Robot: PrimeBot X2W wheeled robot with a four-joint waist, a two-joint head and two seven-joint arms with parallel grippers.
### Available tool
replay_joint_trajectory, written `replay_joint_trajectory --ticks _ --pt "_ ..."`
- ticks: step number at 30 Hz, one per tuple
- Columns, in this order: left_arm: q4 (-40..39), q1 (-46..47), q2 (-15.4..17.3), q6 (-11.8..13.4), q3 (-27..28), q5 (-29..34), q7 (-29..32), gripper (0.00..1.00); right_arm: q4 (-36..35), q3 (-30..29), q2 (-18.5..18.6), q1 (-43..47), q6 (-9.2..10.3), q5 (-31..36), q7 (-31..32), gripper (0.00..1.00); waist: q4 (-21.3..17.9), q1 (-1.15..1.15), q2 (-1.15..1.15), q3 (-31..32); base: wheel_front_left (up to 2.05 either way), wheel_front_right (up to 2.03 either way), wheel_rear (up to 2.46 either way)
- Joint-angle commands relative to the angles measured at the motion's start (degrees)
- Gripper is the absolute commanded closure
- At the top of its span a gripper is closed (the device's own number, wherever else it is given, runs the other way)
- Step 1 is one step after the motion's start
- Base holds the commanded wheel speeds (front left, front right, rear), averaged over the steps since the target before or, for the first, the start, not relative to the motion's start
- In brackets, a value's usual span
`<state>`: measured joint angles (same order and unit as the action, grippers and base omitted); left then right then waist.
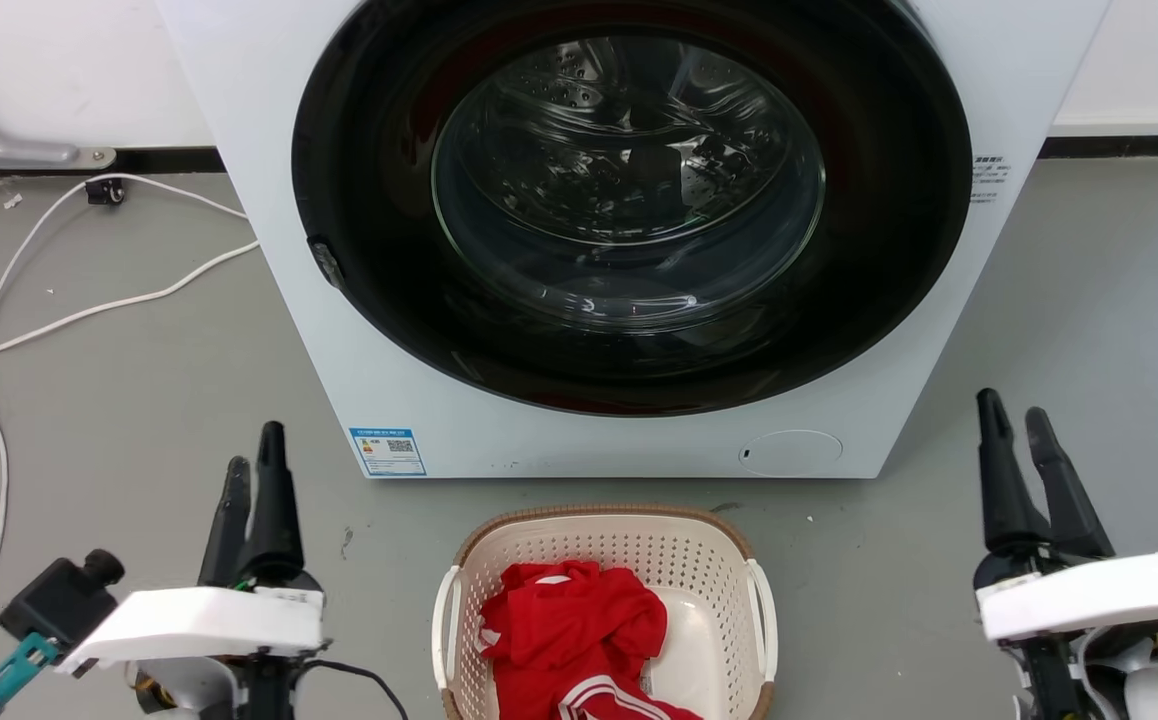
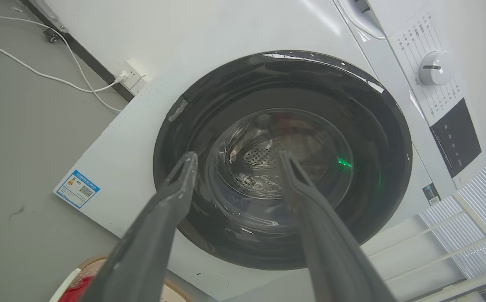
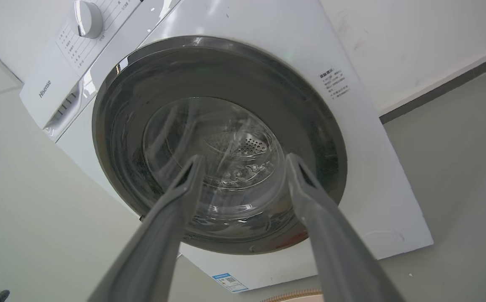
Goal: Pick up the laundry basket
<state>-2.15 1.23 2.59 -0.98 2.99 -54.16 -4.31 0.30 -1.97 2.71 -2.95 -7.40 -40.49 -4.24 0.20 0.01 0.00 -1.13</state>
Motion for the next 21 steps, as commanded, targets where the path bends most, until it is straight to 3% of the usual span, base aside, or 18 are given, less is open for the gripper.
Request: replay_joint_trajectory --ticks 1,5,10,16,21 --pt "-1.96 0.00 0.22 -0.12 -1.18 3.23 -0.65 0.00 -1.43 0.73 0.21 -0.95 -0.11 2.93 -0.65 0.00 -0.04 0.00 0.00 -0.07 0.00 0.00 0.00" --pt "-2.68 -0.79 0.24 -1.93 -3.45 5.52 -1.35 0.00 -2.37 2.08 0.21 -0.56 -0.11 7.96 -1.41 0.00 -0.10 0.00 0.00 -0.19 0.00 0.00 0.00" --pt "-3.60 -0.96 0.24 -3.55 -4.55 12.70 -2.23 0.00 -2.52 2.82 0.22 0.03 -0.12 12.58 -2.25 0.00 -0.13 0.00 0.00 -0.24 0.00 0.00 0.00" --pt "-4.30 -1.08 0.33 -1.74 -7.13 22.06 -3.22 0.00 -2.73 1.89 0.22 0.46 -0.11 16.87 -3.25 0.00 -0.20 0.00 0.00 -0.28 0.00 0.00 0.00" --pt "-4.81 -0.82 2.54 0.47 -11.56 28.36 -4.19 0.00 -1.57 1.48 0.22 0.89 -0.12 20.88 -4.17 0.00 -0.19 -0.01 0.00 -0.41 0.00 0.00 0.00"
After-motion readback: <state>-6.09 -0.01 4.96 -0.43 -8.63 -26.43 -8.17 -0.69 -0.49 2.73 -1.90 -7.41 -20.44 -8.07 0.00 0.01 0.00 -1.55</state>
